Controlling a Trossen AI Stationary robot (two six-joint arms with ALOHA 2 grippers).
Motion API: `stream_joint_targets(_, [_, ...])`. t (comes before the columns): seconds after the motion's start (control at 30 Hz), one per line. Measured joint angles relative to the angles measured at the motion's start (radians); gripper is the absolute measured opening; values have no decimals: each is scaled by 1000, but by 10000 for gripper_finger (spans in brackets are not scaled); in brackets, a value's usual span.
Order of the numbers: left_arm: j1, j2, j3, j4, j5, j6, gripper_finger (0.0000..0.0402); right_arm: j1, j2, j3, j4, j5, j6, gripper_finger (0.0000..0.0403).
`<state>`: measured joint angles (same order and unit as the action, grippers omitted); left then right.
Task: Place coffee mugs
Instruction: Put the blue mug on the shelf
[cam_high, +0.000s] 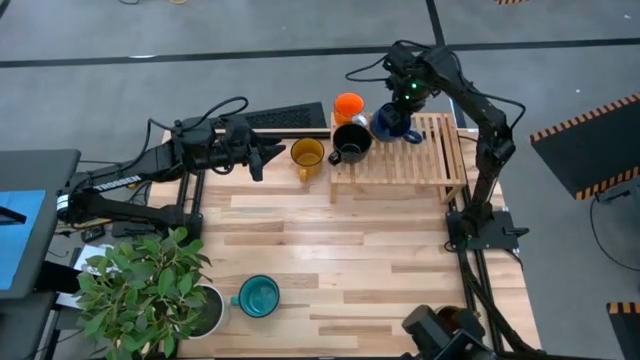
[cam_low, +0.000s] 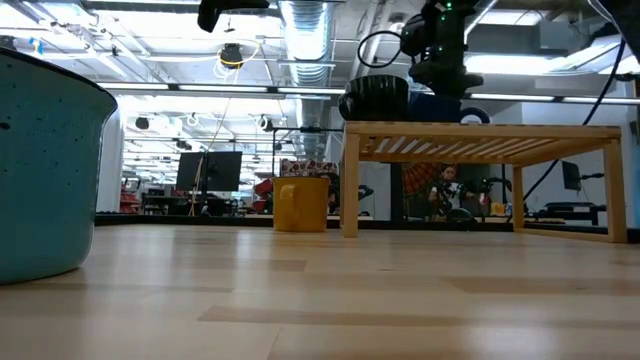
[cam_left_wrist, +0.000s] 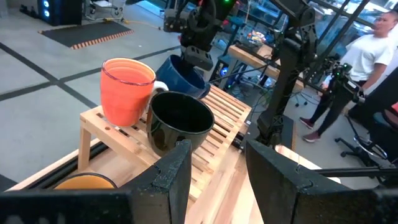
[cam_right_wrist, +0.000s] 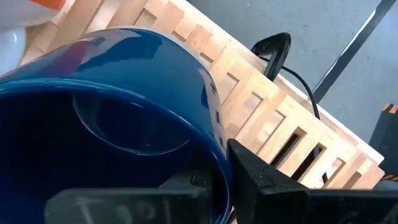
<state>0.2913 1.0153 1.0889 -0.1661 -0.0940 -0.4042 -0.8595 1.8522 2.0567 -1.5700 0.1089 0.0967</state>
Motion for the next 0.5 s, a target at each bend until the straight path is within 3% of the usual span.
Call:
stream_joint_targets(0.23, [0,0,0,0,0,0,135,7,2,0,24,13,1,125])
stream_joint_targets(0.5, [0,0,0,0,0,0,135,7,1,0,48,15,-42,138])
